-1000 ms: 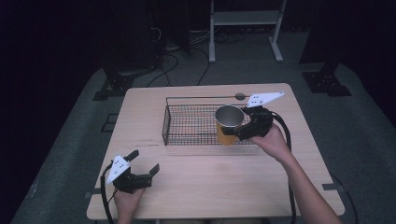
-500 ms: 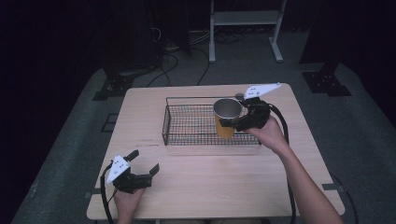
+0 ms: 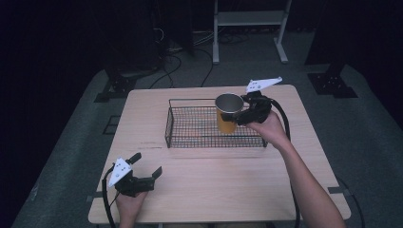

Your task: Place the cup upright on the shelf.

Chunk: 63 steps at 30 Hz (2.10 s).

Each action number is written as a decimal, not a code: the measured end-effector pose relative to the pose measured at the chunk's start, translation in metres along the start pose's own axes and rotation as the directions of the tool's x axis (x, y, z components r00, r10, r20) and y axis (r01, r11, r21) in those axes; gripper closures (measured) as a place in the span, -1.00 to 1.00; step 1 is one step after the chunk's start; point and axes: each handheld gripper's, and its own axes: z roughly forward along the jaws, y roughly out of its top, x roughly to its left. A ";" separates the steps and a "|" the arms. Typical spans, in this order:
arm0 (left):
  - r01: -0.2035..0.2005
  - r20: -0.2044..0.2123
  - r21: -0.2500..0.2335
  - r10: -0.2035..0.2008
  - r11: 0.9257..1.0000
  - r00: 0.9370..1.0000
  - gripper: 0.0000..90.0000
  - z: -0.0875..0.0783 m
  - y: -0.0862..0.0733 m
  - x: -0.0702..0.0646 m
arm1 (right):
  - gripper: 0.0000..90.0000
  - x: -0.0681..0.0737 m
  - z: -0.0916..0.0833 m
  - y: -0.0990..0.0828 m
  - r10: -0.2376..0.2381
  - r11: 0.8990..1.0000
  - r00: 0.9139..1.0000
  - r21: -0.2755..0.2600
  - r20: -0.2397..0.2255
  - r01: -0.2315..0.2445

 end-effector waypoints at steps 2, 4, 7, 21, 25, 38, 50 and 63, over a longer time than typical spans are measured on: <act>0.001 0.000 0.000 -0.001 1.000 1.000 -1.00 0.000 0.000 0.000 | -0.71 -0.002 0.001 0.000 0.001 1.000 1.000 0.000 0.004 -0.001; 0.000 0.001 0.000 0.000 1.000 1.000 -1.00 0.000 0.000 0.000 | -0.71 -0.006 0.003 0.001 0.010 1.000 1.000 0.000 0.007 -0.010; 0.002 0.001 -0.002 -0.002 1.000 1.000 -1.00 0.000 0.000 0.000 | -0.71 -0.011 0.005 0.003 0.019 1.000 1.000 0.000 0.011 -0.019; 0.007 0.001 -0.007 -0.007 1.000 1.000 -1.00 0.000 0.000 0.001 | -0.71 -0.036 0.025 0.014 0.048 0.999 0.998 0.003 0.046 -0.048; 0.007 0.002 -0.008 -0.007 1.000 1.000 -1.00 -0.001 0.000 0.001 | -0.71 -0.042 0.031 0.018 0.053 0.998 0.997 0.020 0.048 -0.054; 0.008 0.002 -0.008 -0.008 1.000 1.000 -1.00 -0.001 0.000 0.001 | -0.72 -0.053 0.052 0.020 0.053 0.998 0.998 0.026 0.021 -0.053; 0.011 0.005 -0.010 -0.011 1.000 1.000 -1.00 -0.001 0.000 0.002 | -0.72 -0.065 0.082 0.010 0.070 0.995 0.997 0.065 0.018 -0.071; 0.016 0.005 -0.013 -0.016 1.000 1.000 -1.00 -0.001 0.000 0.002 | -0.72 -0.075 0.102 -0.005 0.105 0.991 0.994 0.084 -0.012 -0.104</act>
